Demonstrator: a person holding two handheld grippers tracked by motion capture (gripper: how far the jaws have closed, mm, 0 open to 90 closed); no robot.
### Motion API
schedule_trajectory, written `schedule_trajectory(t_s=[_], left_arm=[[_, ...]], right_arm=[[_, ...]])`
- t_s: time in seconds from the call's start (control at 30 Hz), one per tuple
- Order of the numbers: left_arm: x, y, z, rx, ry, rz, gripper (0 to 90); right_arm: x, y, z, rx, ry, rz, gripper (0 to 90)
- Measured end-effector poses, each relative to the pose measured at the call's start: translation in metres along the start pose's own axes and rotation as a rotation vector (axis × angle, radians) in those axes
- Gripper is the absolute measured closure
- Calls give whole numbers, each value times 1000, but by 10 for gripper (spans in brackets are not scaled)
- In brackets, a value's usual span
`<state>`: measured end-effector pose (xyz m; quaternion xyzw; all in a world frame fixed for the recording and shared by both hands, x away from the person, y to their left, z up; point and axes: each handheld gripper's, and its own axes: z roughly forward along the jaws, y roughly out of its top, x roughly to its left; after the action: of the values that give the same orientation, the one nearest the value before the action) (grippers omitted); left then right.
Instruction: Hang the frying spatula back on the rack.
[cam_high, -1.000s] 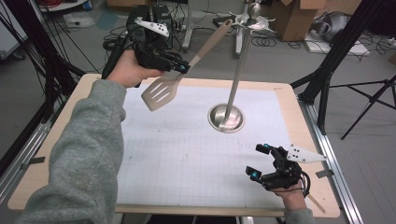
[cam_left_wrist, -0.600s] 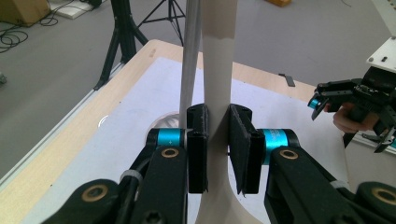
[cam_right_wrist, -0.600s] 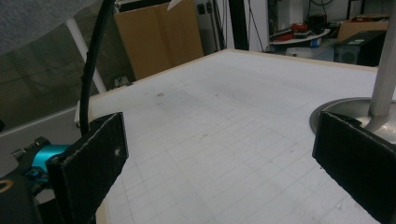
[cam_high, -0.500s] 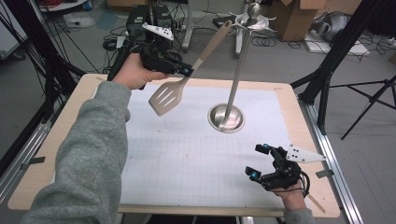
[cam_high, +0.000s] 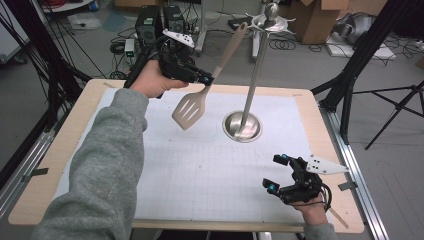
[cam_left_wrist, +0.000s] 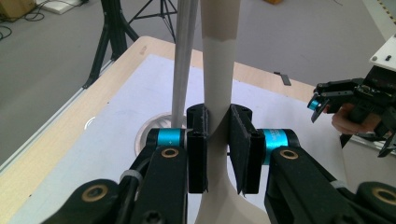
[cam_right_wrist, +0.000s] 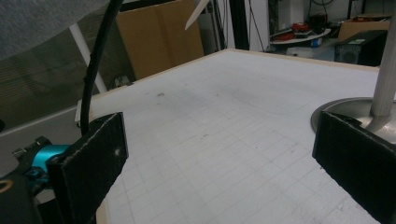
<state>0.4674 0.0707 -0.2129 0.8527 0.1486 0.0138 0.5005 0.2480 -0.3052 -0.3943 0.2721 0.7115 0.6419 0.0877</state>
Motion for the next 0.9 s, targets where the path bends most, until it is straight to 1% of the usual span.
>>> schedule_trajectory(t_s=[0.07, 0.17, 0.3, 0.63, 0.7, 0.9], left_arm=[[0, 0, 3, -2, -5, -2, 774], [0, 0, 6, -6, -10, -15, 774], [1, 2, 11, -1, -19, -9, 774], [1, 2, 20, 8, -9, -10, 775], [2, 1, 21, 16, -7, -8, 775], [1, 1, 25, 10, -8, -12, 775]], right_arm=[[0, 0, 0, 0, -1, 0, 22], [0, 0, 0, -2, -3, -3, 23], [0, 0, 0, -1, -3, -2, 22], [0, 0, -1, -4, -1, 2, 23], [1, 0, -1, -3, -1, 4, 23], [1, 0, -1, -7, -2, -2, 22]])
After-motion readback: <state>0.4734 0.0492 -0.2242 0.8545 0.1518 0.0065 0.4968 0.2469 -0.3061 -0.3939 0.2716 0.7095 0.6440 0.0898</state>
